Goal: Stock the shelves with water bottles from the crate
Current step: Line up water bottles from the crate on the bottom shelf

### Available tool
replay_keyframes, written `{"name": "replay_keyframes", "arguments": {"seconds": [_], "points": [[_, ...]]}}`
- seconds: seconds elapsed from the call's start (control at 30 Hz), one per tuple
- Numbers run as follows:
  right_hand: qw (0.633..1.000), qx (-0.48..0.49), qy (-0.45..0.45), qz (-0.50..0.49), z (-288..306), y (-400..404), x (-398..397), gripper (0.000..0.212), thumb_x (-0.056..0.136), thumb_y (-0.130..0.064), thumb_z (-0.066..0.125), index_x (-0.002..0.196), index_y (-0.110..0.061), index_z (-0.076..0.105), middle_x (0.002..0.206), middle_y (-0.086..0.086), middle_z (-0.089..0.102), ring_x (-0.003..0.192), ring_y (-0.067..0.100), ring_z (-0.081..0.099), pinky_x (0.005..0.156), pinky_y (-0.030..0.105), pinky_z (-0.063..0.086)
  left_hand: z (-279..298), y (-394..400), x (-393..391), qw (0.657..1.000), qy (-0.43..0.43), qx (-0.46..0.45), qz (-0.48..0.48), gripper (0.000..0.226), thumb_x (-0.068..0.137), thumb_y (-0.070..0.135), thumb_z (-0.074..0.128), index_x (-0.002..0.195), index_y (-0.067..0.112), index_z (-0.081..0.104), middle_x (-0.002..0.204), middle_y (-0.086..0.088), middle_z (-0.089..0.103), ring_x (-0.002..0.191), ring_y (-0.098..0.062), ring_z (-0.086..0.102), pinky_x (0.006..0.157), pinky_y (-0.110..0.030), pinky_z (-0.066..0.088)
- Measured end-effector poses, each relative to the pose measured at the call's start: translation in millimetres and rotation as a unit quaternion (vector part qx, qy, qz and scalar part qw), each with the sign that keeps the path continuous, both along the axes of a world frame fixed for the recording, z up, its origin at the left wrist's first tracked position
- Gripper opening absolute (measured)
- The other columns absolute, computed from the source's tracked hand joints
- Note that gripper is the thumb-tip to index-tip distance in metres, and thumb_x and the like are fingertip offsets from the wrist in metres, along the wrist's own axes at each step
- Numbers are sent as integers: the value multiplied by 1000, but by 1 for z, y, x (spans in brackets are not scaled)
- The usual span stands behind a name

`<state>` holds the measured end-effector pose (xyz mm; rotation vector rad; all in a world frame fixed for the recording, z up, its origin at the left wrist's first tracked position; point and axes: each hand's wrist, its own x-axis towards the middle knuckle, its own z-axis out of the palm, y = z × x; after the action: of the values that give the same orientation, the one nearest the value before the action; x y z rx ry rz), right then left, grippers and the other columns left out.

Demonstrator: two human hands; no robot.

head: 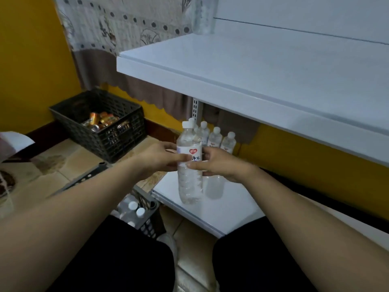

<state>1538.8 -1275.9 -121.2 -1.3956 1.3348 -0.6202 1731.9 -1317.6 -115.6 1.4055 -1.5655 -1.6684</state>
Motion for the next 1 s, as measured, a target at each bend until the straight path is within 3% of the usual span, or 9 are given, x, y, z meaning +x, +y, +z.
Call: {"name": "replay_keyframes", "arguments": {"seconds": [0.13,0.2,0.27,0.4,0.57,0.67,0.73,0.87,1.0], "points": [[994,-9,-56,-92,17,-5,-16,61,83,-46,69,136,-22,50,127,-6,63,114,12,62,99,38,51,-5,-4,-4,998,-13,8,-63,48,77,20,81,120,9,64,103,-6,75,97,-17,72,88,-31,57],[991,-2,-68,-115,18,-6,-21,51,87,-47,66,130,-24,54,120,-4,68,108,15,67,96,41,53,-14,-3,-9,996,-8,20,-88,49,76,22,82,121,13,64,106,-5,75,100,-17,71,95,-33,54],[991,29,-67,-115,17,-7,-26,37,90,-43,64,121,-24,61,112,0,72,100,18,71,89,40,57,-20,-2,-14,991,-23,13,-128,49,75,25,83,120,17,65,107,-4,74,102,-16,70,92,-30,54],[985,88,-71,-129,16,-10,-34,34,90,-39,66,115,-15,65,107,8,74,93,24,73,84,41,59,-22,-5,-18,988,-16,23,-151,43,78,22,80,118,17,66,107,-3,75,101,-15,70,84,-22,54],[977,37,-110,-179,19,-15,-47,30,93,-36,62,115,-16,65,106,7,74,93,24,73,77,36,61,-28,-16,-24,991,7,15,-133,46,75,32,81,116,19,68,110,-1,73,104,-15,69,99,-34,51],[957,15,-155,-244,23,-13,-61,25,92,-35,64,112,-22,65,108,5,74,91,23,73,70,34,61,-32,-18,-21,983,-34,40,-173,56,74,34,82,125,24,61,115,-1,70,106,-16,68,102,-39,50],[943,12,-179,-279,23,-10,-67,32,92,-35,64,120,-19,64,108,6,74,91,23,73,69,36,61,-36,-17,-19,977,-67,69,-188,62,76,30,82,132,28,54,116,-1,69,106,-18,67,100,-39,51],[938,26,-183,-295,25,0,-73,42,92,-34,64,126,-10,60,109,10,73,92,24,73,71,37,60,-36,-13,-25,984,-31,113,-137,70,75,14,83,137,17,50,111,-9,71,98,-21,71,82,-30,59],[954,28,-147,-259,22,17,-79,35,93,-33,62,122,-12,62,115,9,71,101,24,70,88,40,57,-35,-12,-32,981,-60,114,-146,75,74,7,84,139,16,48,112,-7,69,98,-21,69,75,-27,59]]}}
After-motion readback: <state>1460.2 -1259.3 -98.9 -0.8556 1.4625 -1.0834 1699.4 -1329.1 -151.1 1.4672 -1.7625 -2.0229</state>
